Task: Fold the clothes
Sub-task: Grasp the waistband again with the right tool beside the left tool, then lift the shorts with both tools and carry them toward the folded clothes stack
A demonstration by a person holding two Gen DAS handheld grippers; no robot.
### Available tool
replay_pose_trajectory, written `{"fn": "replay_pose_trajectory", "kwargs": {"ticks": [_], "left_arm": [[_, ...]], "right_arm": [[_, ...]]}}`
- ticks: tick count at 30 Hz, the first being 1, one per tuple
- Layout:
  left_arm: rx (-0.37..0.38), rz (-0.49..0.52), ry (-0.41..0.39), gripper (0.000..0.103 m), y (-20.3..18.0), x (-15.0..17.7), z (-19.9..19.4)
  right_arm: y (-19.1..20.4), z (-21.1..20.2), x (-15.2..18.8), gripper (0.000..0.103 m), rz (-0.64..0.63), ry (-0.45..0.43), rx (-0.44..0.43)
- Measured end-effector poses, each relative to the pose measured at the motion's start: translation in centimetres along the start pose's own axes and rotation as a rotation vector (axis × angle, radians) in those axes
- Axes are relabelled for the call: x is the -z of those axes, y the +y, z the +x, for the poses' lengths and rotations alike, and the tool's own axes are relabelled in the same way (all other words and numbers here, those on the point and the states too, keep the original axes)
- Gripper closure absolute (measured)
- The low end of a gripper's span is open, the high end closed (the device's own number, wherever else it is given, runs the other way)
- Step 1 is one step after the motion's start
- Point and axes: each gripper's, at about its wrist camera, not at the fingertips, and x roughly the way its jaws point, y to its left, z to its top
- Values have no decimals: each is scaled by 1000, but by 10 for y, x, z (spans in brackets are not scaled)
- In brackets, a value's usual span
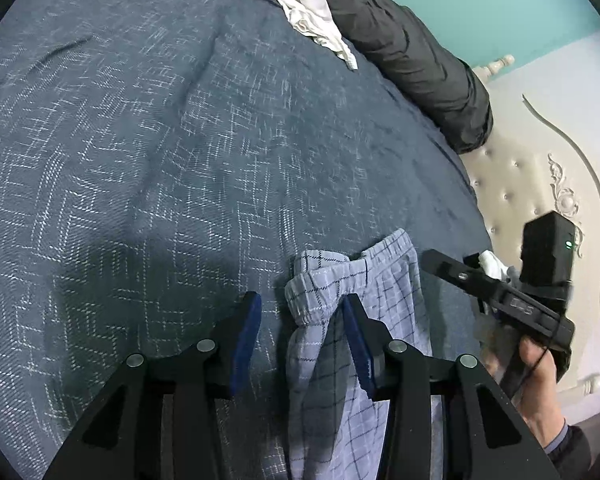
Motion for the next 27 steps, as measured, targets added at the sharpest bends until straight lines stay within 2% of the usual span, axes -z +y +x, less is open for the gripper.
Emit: {"fn": "replay_pose_trajectory", "kwargs": {"ticks": [6, 13, 16, 17, 20, 21, 22, 23, 27], "left_arm": [[28, -27, -21, 57, 7, -1, -8], [40, -25, -8, 57, 4, -3, 1], [31, -34, -11, 57, 5, -3, 6], [28, -31, -13, 58, 4, -3, 6], [17, -7, -22, 59, -2, -3, 3], [13, 1, -25, 62, -4, -3, 2], [10, 9, -28, 73, -6, -3, 1], [6, 17, -31, 77, -8, -3, 0], [-9, 49, -43, 84, -16, -3, -4]], "right_arm": [[-9, 21, 2, 43, 15, 43, -16], [-14, 22, 8, 45, -7, 31, -20], [-8, 25, 4, 59, -23, 34, -11], [-6, 25, 3, 66, -29, 35, -12], [2, 27, 5, 72, -66, 39, 7], [4, 28, 6, 75, -77, 40, 15], [5, 27, 6, 77, -77, 37, 9], [5, 26, 6, 83, -71, 31, -2], [6, 14, 7, 92, -69, -8, -52]]}}
